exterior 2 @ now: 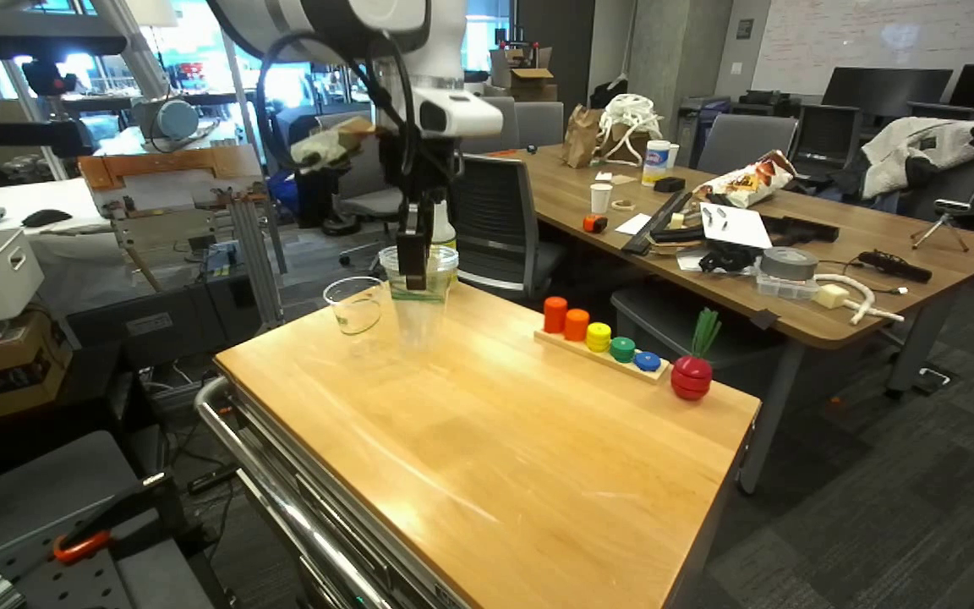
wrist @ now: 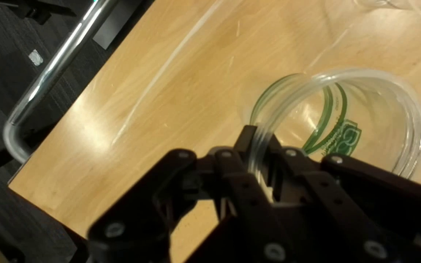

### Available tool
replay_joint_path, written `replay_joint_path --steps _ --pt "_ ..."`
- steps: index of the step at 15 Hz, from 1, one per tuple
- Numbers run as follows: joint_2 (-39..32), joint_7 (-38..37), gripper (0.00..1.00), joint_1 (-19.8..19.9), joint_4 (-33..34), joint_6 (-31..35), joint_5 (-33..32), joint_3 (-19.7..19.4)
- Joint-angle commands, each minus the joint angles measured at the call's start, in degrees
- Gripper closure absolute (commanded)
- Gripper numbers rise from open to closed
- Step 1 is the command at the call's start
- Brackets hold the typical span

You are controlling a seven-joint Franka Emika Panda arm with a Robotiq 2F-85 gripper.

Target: Stack the four clear cups together

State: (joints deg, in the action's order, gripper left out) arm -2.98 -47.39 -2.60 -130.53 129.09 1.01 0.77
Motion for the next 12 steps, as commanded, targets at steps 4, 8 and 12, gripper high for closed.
replay_joint_path --steps 4,8,12 --pt "6.87 5.1 0.98 -2.65 1.62 -1.82 5.1 4.23" --pt "7.01 8.49 0.98 -4.81 0.61 1.04 9.05 6.92" --pt "5.31 8.99 0.98 -5.97 -0.69 8.46 7.52 8.71"
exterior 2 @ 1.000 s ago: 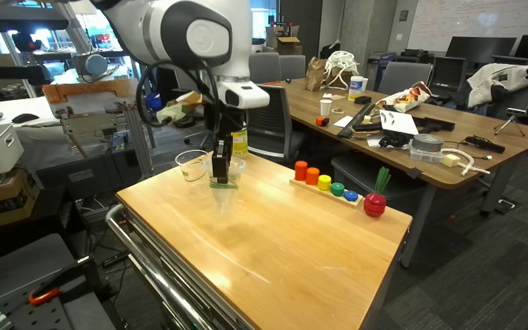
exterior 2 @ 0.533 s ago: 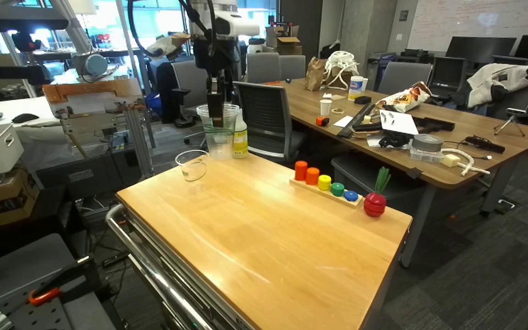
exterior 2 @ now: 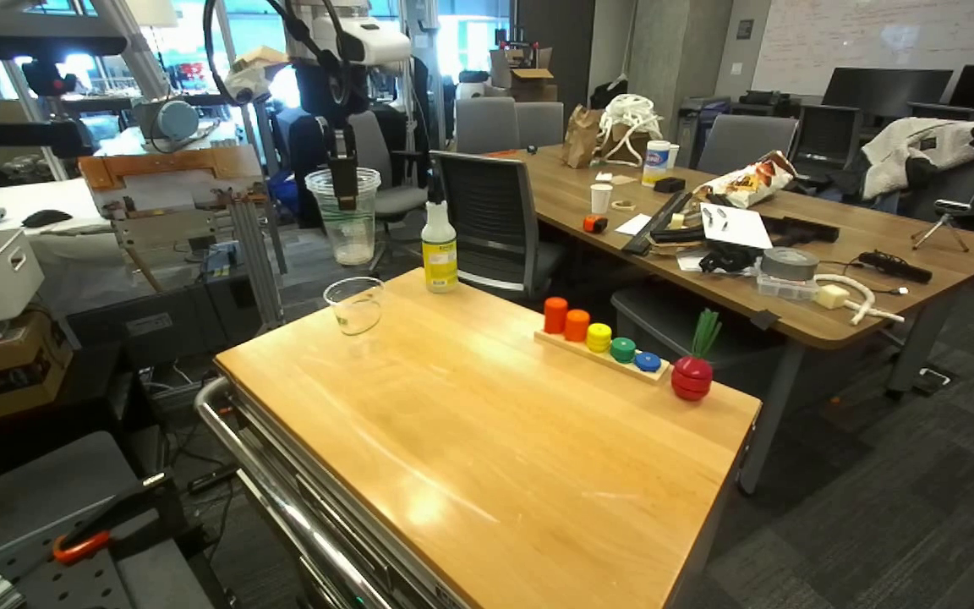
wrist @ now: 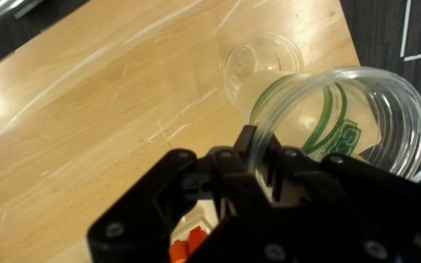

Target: Stack the four clear cups together

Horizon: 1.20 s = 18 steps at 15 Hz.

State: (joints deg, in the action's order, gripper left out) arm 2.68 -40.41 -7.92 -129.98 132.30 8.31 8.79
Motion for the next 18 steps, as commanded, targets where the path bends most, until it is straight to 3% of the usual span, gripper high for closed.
replay_joint_path --steps 1,10,18 --pt "-0.72 2.57 0.98 -0.81 -1.5 6.2 0.42 0.89" --pt "-5.48 8.29 0.98 -1.42 -2.83 8.41 2.89 1.23" --pt "-9.63 8.55 0.98 -2.13 -1.56 12.59 4.89 1.37"
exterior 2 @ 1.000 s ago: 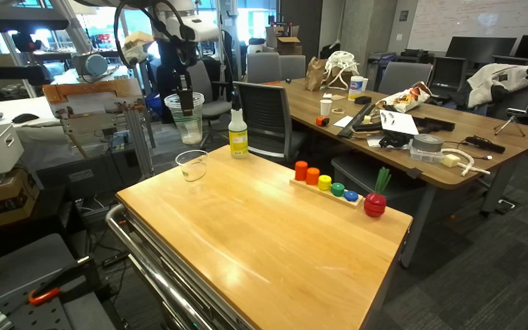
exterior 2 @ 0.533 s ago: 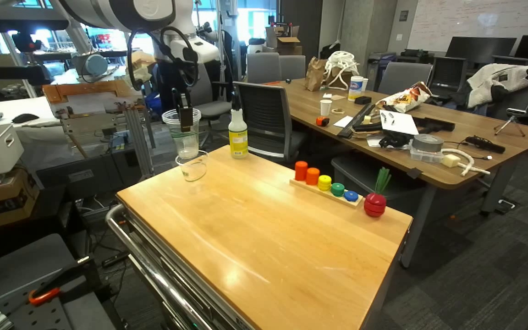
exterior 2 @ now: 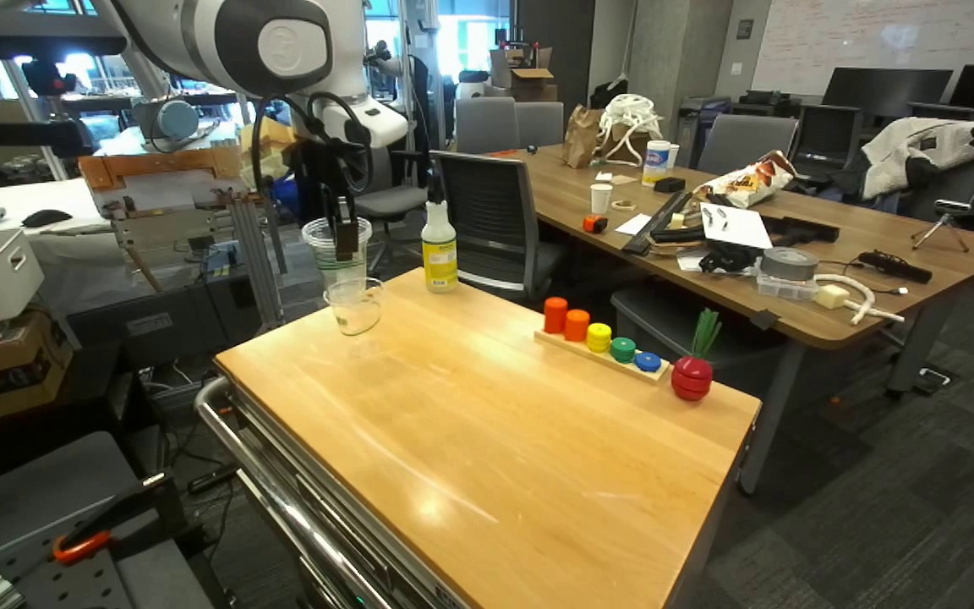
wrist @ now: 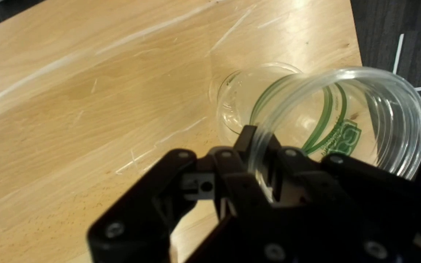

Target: Stack the four clear cups together

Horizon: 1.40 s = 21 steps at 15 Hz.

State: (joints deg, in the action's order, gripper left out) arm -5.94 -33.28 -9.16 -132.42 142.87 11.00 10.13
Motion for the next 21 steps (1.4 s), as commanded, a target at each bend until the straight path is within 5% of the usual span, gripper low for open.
replay_joint_path --steps 1,9,17,18,21 --pt "-1.37 1.29 0.98 -1.04 0.76 2.47 2.1 0.02" --pt "-2.47 0.95 0.98 -2.38 -1.63 6.03 -0.26 -0.42" --pt "-3.33 -1.05 0.98 -3.47 -3.98 11.62 -11.1 -2.53" --pt "-3.18 -0.92 0.68 -3.51 -4.1 11.6 -12.1 -2.75" --pt "-2.72 -0.38 0.53 -3.35 -4.01 10.88 -13.0 -2.92"
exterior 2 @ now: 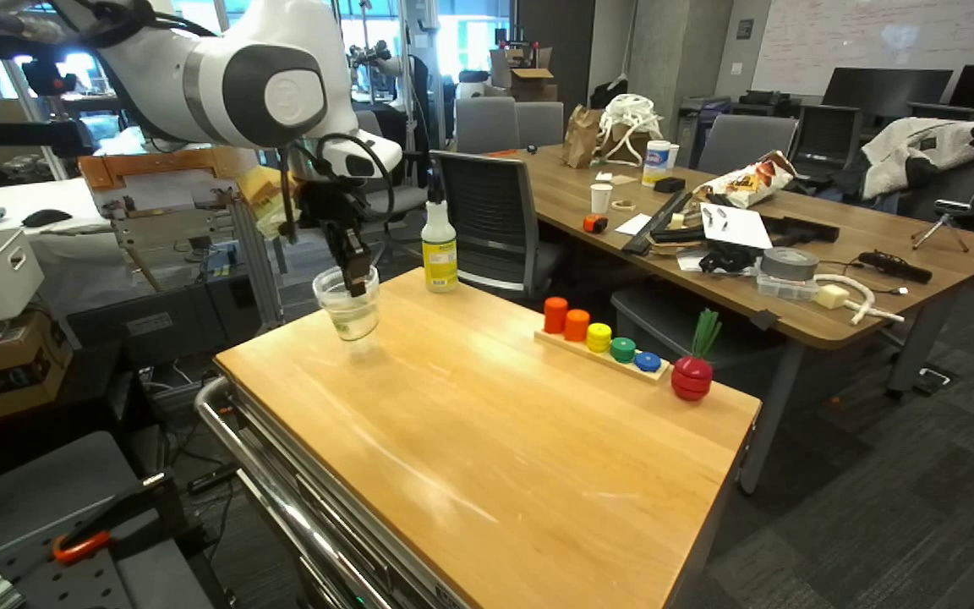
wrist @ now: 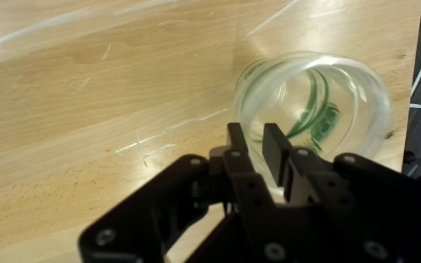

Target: Stack the four clear cups together

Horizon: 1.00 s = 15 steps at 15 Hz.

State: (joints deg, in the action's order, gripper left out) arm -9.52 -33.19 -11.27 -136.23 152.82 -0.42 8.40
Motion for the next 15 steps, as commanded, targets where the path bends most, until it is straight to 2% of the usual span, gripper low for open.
replay_joint_path --steps 1,5,7,9,12,15 --pt "1.01 -0.21 0.46 -1.12 -0.11 0.72 -1.38 -1.11" --pt "2.35 0.35 0.15 -0.84 0.49 -1.87 -1.16 -1.11" --pt "4.01 0.57 0.01 -0.79 1.21 -6.92 -3.69 -1.76" --pt "6.3 -0.42 0.0 -0.44 1.83 -11.45 -7.14 -2.36" --pt "10.67 1.01 0.0 1.15 3.07 -18.78 -6.93 -2.44" --pt "16.17 0.99 0.0 3.09 3.4 -22.84 -5.82 -2.74"
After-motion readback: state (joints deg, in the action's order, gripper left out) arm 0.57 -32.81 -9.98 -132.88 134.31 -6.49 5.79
